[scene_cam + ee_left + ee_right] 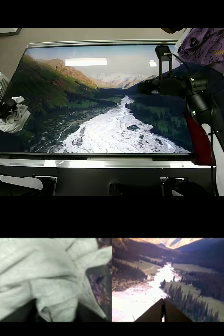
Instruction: Fold the clothes and pants, and hang the long-sleeved shirts on hangers.
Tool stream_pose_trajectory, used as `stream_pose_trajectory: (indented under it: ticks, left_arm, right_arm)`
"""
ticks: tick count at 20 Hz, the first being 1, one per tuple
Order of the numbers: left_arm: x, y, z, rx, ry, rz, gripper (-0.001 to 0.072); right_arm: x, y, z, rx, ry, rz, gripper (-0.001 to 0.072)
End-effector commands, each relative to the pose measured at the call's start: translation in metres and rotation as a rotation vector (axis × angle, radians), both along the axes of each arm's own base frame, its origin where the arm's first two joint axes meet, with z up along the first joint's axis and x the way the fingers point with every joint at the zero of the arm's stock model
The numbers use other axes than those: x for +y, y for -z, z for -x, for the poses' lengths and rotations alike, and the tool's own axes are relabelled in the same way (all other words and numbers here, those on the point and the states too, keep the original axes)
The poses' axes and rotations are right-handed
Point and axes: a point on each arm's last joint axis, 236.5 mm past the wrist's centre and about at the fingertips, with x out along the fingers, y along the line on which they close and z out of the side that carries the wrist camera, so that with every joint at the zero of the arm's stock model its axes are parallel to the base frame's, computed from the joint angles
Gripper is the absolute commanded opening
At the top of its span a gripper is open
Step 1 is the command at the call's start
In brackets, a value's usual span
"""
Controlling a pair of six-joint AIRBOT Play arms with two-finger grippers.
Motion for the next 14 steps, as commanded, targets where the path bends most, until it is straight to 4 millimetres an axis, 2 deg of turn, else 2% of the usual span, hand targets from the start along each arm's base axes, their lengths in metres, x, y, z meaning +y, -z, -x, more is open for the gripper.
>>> stream_pose_trajectory:
  ticks: [1, 2, 4, 5, 6, 8, 10, 14]
  left_arm:
    - [-0.023, 0.017, -0.001, 0.04, 0.048, 0.072, 0.0018]
    - [-0.036, 0.004, -0.008, 0.029, 0.077, 0.067, 0.0017]
    - [-0.085, -0.045, -0.031, -0.043, 0.166, 0.059, 0.0017]
    - [-0.121, -0.073, -0.042, -0.085, 0.236, 0.054, 0.0016]
    - [-0.163, -0.096, -0.051, -0.123, 0.311, 0.066, 0.0017]
    - [-0.263, -0.13, -0.059, -0.182, 0.486, 0.126, 0.0017]
    - [-0.357, -0.142, -0.051, -0.197, 0.614, 0.19, 0.0017]
    - [-0.521, -0.136, -0.006, -0.175, 0.793, 0.312, 0.0018]
  right_arm:
    - [0.0, 0.0, 0.001, 0.013, 0.023, -0.02, 0.0034]
    - [0.0, 0.001, 0.002, 0.019, 0.023, -0.018, 0.0035]
    - [-0.001, 0.006, 0.008, 0.052, 0.02, -0.009, 0.0059]
    - [-0.002, 0.008, 0.012, 0.067, 0.018, -0.004, 0.0091]
    - [-0.004, 0.009, 0.015, 0.083, 0.028, -0.003, 0.0089]
    - [-0.022, 0.011, 0.022, 0.126, 0.136, 0.008, 0.0081]
    - [-0.046, 0.01, 0.032, 0.15, 0.206, 0.073, 0.0082]
    - [-0.087, -0.004, 0.055, 0.154, 0.254, 0.228, 0.0082]
